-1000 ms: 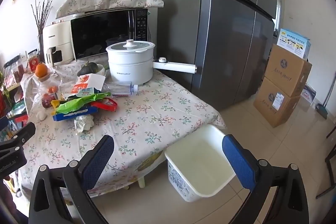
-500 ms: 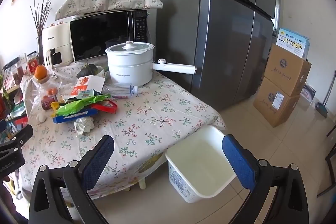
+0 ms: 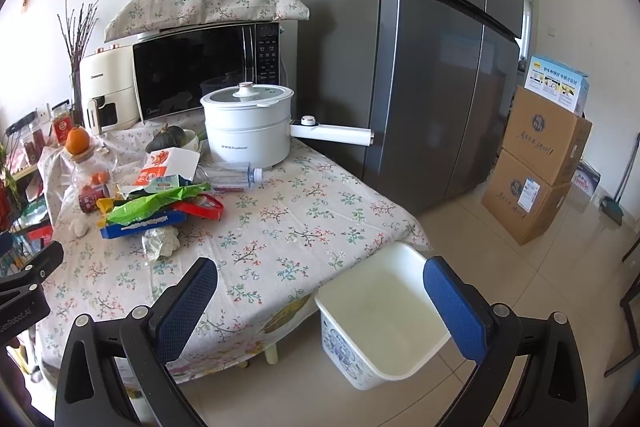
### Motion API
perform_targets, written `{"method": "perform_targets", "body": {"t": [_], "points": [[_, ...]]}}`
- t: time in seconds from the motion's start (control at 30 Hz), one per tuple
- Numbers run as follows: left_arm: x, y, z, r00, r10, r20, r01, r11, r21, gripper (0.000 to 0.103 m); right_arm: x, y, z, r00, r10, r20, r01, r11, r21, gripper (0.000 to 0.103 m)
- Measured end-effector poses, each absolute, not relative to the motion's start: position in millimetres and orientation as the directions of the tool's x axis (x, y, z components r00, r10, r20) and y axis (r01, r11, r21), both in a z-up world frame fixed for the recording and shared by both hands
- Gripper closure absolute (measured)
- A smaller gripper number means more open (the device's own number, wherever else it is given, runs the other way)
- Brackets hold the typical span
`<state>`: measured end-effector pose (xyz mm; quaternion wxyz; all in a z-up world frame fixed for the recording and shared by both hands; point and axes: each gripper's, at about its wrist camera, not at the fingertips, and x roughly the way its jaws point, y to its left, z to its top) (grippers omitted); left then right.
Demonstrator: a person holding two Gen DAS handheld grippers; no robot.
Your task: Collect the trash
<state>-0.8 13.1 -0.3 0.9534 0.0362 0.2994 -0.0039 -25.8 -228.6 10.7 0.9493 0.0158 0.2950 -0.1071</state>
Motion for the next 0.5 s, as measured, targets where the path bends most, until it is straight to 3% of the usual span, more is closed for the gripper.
{"method": "perform_targets", "body": {"t": [0.5], "points": [[-0.8,13.2,-1.1,0.820,0.016,-0.571,0.026,0.997,0.067,0.001,-24.9,-228.8,13.0,0.804,-0.204,-0.558,0.218,0.975,-0.041,0.000]]}}
